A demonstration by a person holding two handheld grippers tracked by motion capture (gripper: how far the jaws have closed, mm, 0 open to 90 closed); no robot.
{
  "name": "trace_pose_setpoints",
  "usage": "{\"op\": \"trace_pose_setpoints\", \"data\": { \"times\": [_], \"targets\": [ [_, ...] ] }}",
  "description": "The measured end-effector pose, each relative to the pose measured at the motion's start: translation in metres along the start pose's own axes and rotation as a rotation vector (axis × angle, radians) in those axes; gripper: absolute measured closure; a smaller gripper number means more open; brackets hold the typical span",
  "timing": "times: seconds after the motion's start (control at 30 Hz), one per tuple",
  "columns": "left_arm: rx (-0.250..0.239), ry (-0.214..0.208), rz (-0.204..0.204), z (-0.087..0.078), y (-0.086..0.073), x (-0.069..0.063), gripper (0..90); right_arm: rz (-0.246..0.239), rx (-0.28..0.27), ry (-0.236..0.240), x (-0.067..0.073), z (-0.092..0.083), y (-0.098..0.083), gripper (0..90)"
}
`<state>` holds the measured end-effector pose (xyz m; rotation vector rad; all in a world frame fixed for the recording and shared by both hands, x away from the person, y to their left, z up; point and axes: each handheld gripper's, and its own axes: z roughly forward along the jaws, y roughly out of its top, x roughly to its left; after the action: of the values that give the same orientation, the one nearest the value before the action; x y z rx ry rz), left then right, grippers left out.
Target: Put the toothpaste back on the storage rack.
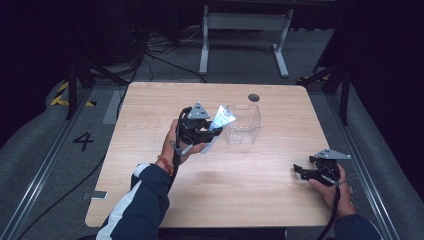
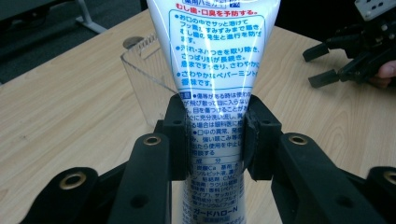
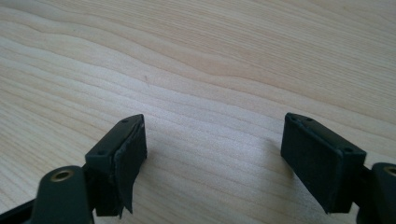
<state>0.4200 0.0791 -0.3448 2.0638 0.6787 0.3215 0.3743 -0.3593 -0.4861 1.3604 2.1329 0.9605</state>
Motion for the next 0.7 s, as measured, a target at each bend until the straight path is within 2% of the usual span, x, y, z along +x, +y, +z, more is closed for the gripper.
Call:
{"op": "trace_pose_setpoints", "data": {
  "times": [0.27, 0.3, 0.37, 0.53, 0.7],
  "targets": [
    [-0.037, -0.009, 0.005, 0.003, 0.019, 0.001, 67.7, 0.000, 0.000, 0.000, 0.000, 0.000, 0.000, 22.7],
    [-0.035, -0.008, 0.020, 0.004, 0.022, 0.003, 67.7, 0.000, 0.000, 0.000, 0.000, 0.000, 0.000, 22.7],
    [-0.056, -0.005, 0.012, 0.006, 0.024, 0.002, 67.7, 0.000, 0.000, 0.000, 0.000, 0.000, 0.000, 22.7],
    [-0.086, -0.020, 0.031, 0.009, 0.031, 0.002, 67.7, 0.000, 0.000, 0.000, 0.000, 0.000, 0.000, 22.7],
    [-0.097, -0.019, 0.019, 0.019, 0.040, 0.003, 67.6, 0.000, 0.000, 0.000, 0.000, 0.000, 0.000, 22.7]
  ]
}}
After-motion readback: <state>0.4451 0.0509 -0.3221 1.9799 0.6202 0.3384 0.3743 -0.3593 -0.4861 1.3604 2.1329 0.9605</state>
